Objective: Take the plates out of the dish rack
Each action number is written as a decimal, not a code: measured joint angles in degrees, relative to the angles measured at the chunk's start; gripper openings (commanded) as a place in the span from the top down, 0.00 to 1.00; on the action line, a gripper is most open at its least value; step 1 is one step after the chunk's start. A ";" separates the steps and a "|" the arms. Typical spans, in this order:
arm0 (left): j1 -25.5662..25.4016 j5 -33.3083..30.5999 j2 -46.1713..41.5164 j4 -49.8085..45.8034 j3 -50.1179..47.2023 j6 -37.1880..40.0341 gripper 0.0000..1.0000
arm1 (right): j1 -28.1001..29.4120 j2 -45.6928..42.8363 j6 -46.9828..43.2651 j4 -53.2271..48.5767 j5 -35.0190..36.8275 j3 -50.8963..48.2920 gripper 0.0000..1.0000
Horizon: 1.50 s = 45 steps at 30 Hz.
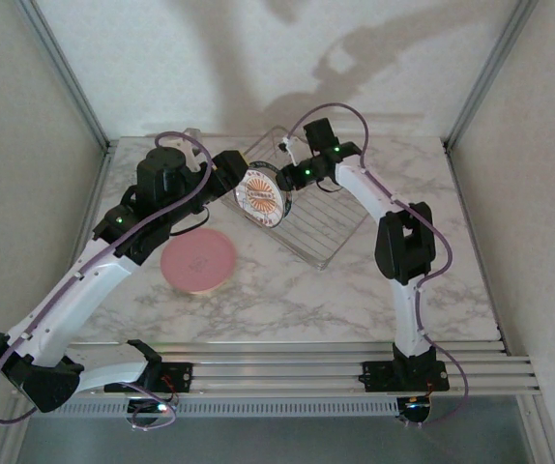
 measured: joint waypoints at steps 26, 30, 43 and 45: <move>0.00 -0.04 -0.15 1.11 -2.19 -0.44 0.38 | 3.65 -1.70 -3.52 -0.07 11.54 0.15 1.00; 0.00 -0.26 -0.59 1.14 -2.51 -0.48 0.38 | 4.33 -4.98 -3.87 1.31 15.06 -1.99 1.00; 0.00 -1.07 -1.64 2.05 -2.82 -0.68 0.38 | 5.92 -16.70 -6.49 5.22 26.91 -3.96 1.00; 0.00 -1.05 -1.57 2.25 -2.82 -0.68 0.38 | 5.79 -17.86 -6.88 5.25 28.85 -4.15 1.00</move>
